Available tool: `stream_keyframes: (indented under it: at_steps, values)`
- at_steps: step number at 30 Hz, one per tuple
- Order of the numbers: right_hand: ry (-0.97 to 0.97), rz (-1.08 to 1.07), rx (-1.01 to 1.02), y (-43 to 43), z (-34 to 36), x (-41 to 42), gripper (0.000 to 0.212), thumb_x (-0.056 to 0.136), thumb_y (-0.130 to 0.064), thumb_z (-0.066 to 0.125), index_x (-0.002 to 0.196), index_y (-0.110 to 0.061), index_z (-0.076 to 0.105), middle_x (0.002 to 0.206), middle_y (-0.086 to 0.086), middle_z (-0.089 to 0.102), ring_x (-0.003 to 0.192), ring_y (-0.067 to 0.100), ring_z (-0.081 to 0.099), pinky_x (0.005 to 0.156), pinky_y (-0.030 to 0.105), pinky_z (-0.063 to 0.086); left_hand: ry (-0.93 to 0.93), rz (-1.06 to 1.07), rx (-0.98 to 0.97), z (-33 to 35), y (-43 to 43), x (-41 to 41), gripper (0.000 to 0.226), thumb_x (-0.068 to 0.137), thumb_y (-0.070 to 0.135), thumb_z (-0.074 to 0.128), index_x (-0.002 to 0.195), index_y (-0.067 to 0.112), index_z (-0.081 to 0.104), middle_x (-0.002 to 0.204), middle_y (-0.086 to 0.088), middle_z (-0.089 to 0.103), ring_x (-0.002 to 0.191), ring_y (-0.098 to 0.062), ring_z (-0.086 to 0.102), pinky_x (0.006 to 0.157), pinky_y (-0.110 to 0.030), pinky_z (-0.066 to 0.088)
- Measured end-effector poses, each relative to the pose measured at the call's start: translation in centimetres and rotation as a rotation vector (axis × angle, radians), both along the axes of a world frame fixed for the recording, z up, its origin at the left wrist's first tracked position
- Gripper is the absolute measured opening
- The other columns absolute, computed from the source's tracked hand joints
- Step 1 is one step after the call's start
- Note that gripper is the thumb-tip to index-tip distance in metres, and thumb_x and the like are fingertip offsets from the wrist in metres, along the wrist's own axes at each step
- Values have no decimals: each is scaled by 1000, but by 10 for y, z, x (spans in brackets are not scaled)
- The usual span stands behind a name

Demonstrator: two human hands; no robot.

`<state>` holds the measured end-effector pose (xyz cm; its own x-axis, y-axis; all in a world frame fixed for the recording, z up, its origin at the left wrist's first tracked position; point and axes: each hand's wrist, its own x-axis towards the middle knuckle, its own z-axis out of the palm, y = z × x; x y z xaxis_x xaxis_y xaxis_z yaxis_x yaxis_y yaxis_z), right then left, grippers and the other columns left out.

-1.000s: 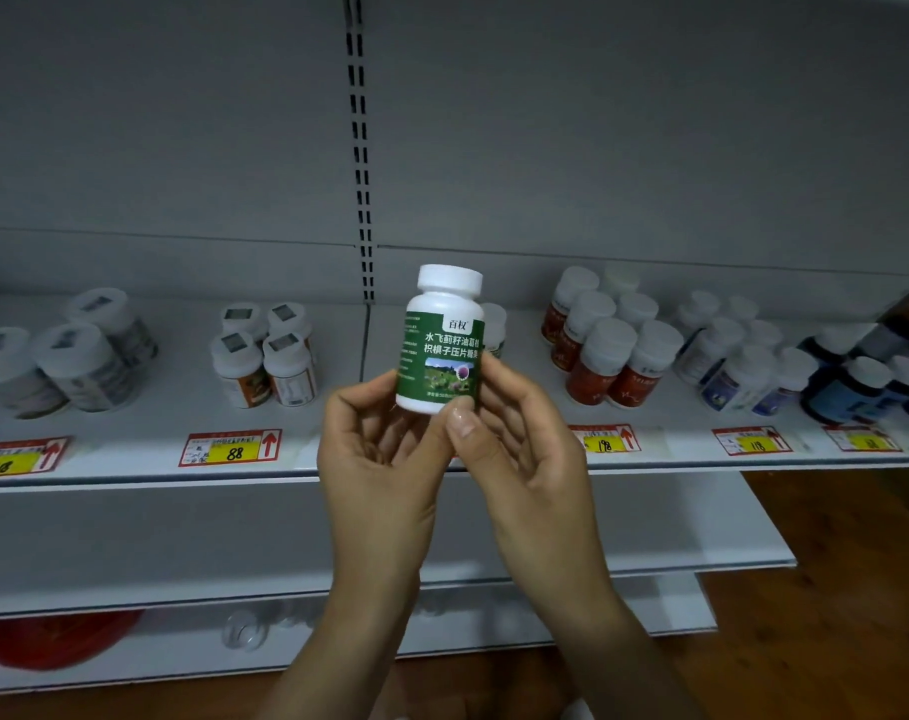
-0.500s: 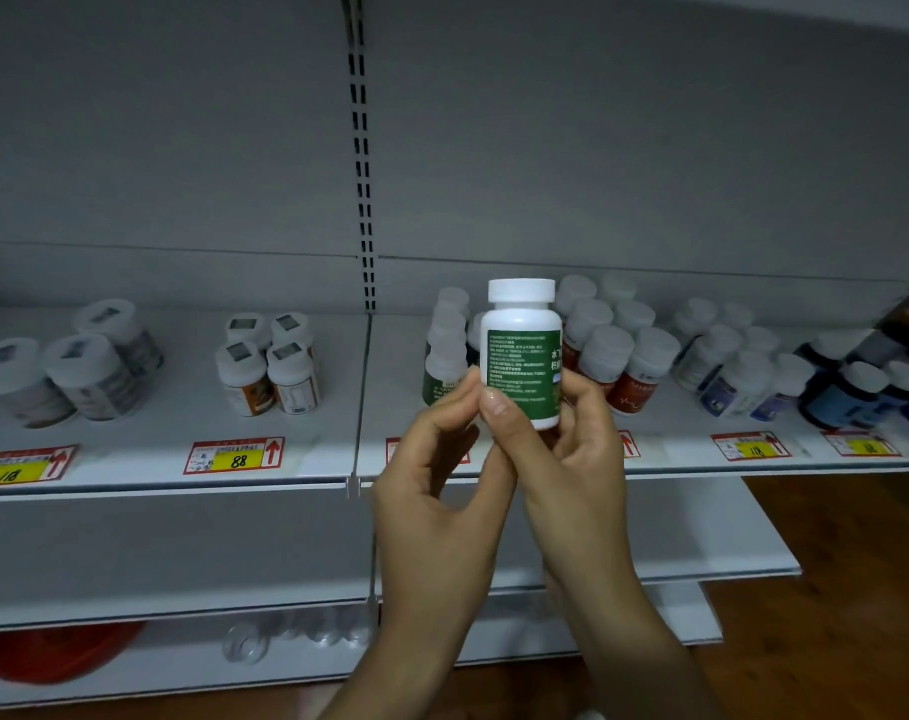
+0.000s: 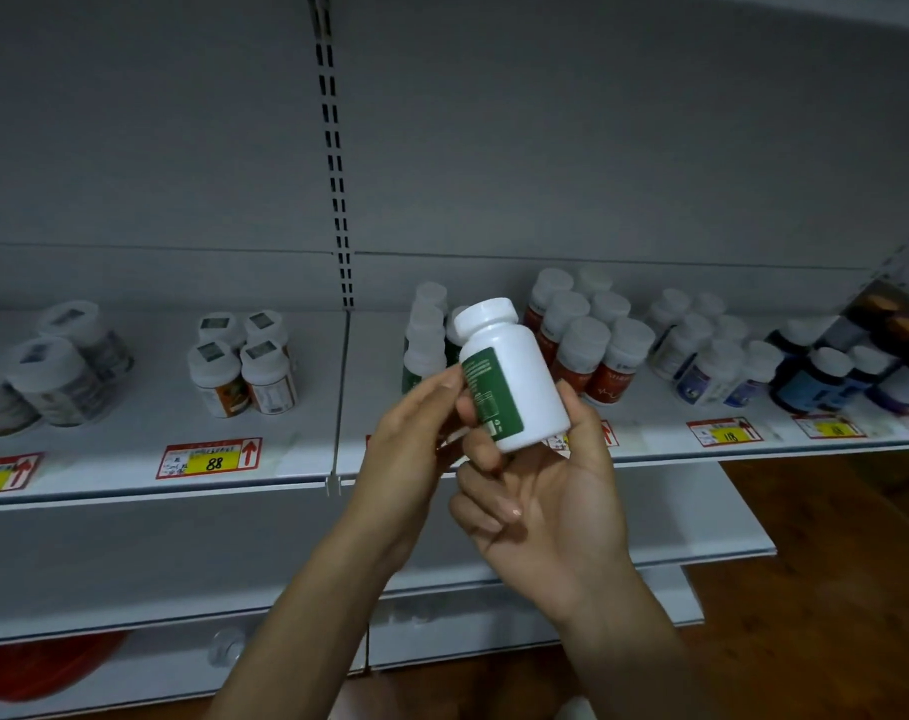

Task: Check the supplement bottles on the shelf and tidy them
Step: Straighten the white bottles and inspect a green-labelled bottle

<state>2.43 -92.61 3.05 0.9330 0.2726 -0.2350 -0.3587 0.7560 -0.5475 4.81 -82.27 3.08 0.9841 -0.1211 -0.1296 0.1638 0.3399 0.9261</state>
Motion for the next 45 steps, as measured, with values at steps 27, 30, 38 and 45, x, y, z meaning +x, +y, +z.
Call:
stream_keyframes:
  at_steps: [27, 30, 38, 45]
  values:
    - [-130, -138, -525, -6, -3, 27, 55, 89, -55, 38, 113, -15, 66, 91, 2, 74, 81, 12, 69, 71, 30, 51, -662, 71, 82, -22, 27, 26, 42, 69, 10, 77, 104, 31, 66, 113, 13, 69, 116, -10, 61, 96, -22, 46]
    - [-166, -186, -709, -4, -7, 29, 46, 87, -49, 48, 116, -17, 65, 101, 4, 74, 91, 16, 71, 73, 29, 52, -532, 133, 145, -17, 27, 28, 36, 68, 16, 85, 95, 19, 63, 94, 12, 74, 95, -6, 69, 82, -21, 53]
    - [-291, -132, -973, -8, -14, 36, 30, 88, -17, 67, 118, -18, 62, 100, -1, 71, 81, -4, 67, 68, 12, 49, -120, 207, 348, -23, 26, 46, 59, 53, 51, 76, 81, 1, 65, 64, -6, 67, 57, -13, 65, 61, -31, 55]
    - [-286, 37, -1060, -20, -24, 62, 47, 77, 1, 76, 120, -10, 58, 106, 6, 71, 90, 13, 71, 79, 24, 57, -199, 138, 595, -43, 26, 61, 47, 65, 59, 75, 83, 17, 63, 76, 3, 71, 74, -11, 69, 67, -35, 57]
